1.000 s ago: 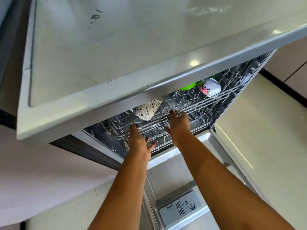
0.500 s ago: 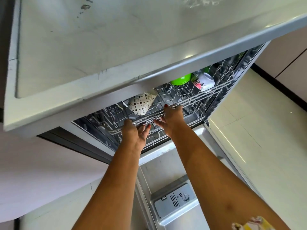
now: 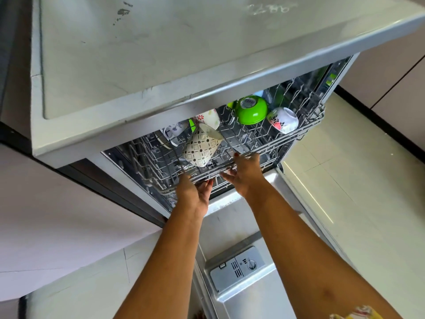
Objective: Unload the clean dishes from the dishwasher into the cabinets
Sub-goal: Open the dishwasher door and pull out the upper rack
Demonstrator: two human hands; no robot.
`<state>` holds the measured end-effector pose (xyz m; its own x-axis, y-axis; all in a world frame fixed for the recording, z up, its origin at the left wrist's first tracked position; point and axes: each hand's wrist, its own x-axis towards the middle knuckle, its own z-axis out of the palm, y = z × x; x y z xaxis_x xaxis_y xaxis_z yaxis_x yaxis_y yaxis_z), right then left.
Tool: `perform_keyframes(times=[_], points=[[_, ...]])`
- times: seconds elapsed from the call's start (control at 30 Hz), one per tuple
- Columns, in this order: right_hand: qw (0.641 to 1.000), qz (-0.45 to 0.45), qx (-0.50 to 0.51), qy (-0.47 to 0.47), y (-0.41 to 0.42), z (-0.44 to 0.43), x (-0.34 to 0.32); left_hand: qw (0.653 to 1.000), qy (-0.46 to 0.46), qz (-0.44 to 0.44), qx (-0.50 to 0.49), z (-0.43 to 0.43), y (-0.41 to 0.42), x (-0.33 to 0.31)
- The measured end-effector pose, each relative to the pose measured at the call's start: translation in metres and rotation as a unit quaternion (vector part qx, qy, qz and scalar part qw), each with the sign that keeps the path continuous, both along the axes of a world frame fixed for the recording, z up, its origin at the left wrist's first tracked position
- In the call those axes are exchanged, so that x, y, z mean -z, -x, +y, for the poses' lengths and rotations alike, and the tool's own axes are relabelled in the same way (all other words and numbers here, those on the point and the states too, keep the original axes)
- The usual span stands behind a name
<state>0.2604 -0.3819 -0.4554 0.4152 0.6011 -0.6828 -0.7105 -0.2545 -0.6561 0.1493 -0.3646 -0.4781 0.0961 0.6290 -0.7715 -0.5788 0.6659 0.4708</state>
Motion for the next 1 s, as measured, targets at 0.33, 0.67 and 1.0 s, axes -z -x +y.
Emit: perform_keyframes(times=[0.33, 0.67, 1.0], points=[[0.999, 0.02, 0.005, -0.026, 0.004, -0.04, 0.001, 0.999, 0.02, 0.008, -0.025, -0.038, 0.002, -0.001], [0.999, 0.008, 0.027, -0.028, 0.002, -0.08, 0.012, 0.999, 0.041, 0.005, -0.013, -0.08, 0.004, -0.006], [1.0, -0.007, 0.005, -0.018, 0.001, -0.125, 0.015, 0.999, 0.052, 0.004, -0.008, -0.124, 0.006, -0.009]])
